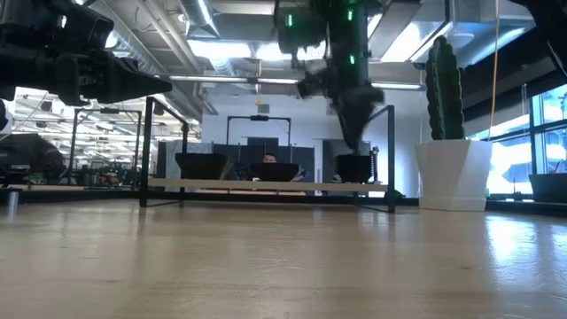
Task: Pick & Place Mini shaped plates
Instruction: Return to Home Position
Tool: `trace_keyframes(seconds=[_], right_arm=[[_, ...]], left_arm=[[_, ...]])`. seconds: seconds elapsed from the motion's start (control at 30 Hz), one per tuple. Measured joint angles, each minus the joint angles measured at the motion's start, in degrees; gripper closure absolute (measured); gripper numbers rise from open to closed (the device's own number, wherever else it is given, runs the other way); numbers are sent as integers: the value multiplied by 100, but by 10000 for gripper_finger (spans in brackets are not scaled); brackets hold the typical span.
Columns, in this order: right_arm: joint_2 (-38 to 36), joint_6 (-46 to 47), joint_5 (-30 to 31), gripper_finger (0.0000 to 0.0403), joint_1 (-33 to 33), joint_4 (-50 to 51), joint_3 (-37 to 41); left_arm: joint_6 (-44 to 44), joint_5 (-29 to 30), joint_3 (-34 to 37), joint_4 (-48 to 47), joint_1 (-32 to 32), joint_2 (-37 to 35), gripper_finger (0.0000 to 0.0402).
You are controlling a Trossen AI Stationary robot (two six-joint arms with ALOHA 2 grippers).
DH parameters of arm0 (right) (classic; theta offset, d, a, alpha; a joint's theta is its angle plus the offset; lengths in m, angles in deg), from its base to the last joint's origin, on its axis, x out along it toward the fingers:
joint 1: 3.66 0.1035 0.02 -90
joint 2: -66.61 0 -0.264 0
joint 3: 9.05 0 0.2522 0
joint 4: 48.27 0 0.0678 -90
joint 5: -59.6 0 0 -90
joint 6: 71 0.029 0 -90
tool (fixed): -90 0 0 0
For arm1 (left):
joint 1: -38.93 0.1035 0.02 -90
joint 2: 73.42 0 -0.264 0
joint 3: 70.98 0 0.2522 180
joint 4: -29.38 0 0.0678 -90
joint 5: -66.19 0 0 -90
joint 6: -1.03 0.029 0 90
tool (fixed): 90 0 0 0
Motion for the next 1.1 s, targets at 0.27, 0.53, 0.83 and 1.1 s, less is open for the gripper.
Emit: trace_keyframes(seconds=[0.27,0.53,0.83,1.1], right_arm=[[-1743,-498,-282,254,1011,-2350,214],[-4316,-154,-628,319,1700,-4807,2887],[-5871,35,-1019,393,2293,-7892,5746],[-6665,-28,-1019,399,2418,-9102,7119]], left_arm=[[7,11,0,4,0,0,396],[136,519,-35,6,0,-74,398],[-585,-827,-63,349,0,-309,399],[-1082,-1278,0,82,-2,-500,399]])
